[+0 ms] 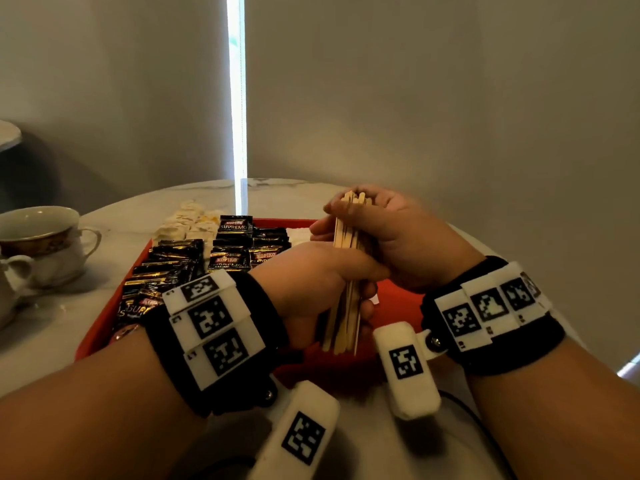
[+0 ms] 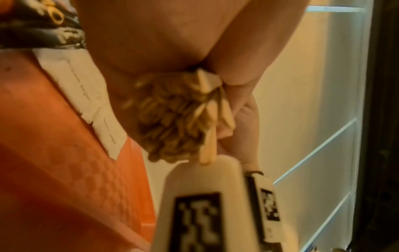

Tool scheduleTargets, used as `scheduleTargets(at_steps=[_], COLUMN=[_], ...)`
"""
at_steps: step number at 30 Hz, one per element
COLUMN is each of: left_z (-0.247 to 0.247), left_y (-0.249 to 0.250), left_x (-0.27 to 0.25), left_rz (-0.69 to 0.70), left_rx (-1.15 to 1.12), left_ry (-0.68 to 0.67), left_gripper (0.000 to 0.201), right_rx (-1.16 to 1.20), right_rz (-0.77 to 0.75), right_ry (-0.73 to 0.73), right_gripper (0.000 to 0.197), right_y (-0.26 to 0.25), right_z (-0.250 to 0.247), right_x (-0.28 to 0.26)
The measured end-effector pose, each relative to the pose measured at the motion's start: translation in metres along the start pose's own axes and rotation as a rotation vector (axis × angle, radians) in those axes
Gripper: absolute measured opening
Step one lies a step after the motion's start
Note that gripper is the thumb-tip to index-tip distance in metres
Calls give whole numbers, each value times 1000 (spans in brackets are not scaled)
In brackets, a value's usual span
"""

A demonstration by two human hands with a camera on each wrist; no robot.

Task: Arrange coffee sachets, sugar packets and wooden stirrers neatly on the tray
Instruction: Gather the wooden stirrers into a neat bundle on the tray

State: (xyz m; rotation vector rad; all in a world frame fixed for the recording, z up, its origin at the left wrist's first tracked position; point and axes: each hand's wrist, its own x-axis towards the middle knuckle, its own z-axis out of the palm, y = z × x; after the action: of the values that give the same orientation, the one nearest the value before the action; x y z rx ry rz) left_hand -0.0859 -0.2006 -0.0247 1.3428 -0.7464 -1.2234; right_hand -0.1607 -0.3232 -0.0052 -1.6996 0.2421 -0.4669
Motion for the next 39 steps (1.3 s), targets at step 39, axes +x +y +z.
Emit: scheduleTargets(at_steps=[39], left_z=[-31], left_y=[19], left_x=[-5], left_rz=[-37], left_rx=[153], left_ry=[-144], left_gripper=[53], right_rx=[-274], right_rz=[-244], right_ry=[120], right_gripper=[23], right_y=[10], right_z=[5], right_x=[3])
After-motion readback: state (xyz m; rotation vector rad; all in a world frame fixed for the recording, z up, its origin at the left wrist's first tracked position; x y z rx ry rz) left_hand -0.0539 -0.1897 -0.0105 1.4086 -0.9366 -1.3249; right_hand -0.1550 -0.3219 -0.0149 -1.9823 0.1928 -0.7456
